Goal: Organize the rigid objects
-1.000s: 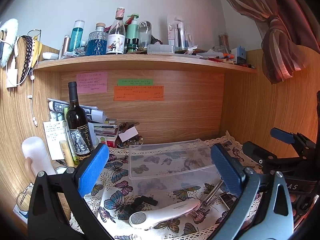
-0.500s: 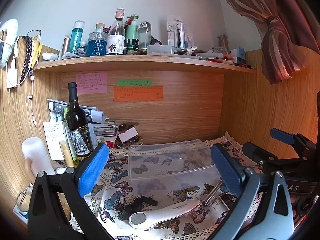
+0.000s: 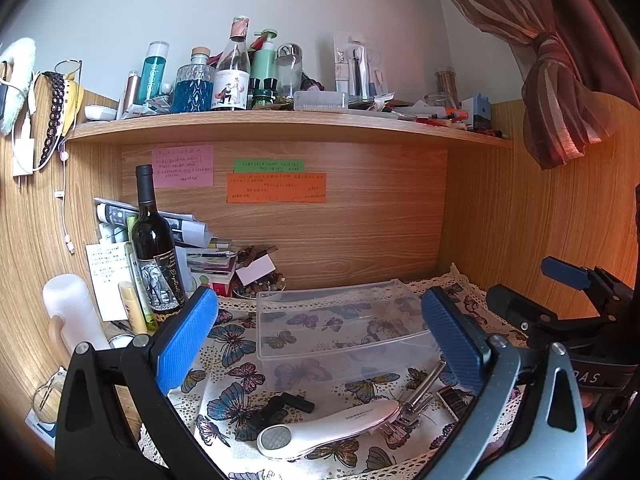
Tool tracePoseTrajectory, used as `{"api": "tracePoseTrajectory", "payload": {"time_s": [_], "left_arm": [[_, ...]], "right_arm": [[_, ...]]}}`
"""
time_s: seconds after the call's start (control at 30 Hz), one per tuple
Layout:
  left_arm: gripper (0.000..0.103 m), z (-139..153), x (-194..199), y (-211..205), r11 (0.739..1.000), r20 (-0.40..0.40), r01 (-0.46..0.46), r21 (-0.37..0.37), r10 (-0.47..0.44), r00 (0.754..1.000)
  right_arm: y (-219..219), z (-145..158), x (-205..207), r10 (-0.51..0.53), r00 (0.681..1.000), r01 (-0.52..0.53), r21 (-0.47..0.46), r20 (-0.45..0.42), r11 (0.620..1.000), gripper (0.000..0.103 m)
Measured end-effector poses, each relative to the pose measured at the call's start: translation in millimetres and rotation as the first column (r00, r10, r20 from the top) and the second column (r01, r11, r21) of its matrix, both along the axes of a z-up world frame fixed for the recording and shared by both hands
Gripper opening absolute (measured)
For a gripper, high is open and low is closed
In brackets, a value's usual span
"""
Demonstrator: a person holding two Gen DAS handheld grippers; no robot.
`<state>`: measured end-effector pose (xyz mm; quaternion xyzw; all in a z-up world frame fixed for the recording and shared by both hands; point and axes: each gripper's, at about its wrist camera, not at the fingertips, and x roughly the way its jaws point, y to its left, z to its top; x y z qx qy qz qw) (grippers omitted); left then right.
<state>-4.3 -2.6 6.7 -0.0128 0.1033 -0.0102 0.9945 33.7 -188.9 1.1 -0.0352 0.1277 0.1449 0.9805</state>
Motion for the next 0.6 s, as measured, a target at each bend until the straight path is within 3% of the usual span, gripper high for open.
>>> {"api": "tracePoseTrajectory", "payload": {"time_s": [0.6], "left_arm": [[0.103, -3.6, 2.3, -1.8, 1.0, -0.007, 0.019, -0.005, -0.019, 1.0]], "right_arm": [[2.3, 0.6, -0.8, 0.019, 1.0, -0.019, 0.006, -0.002, 1.0, 0.103]]}}
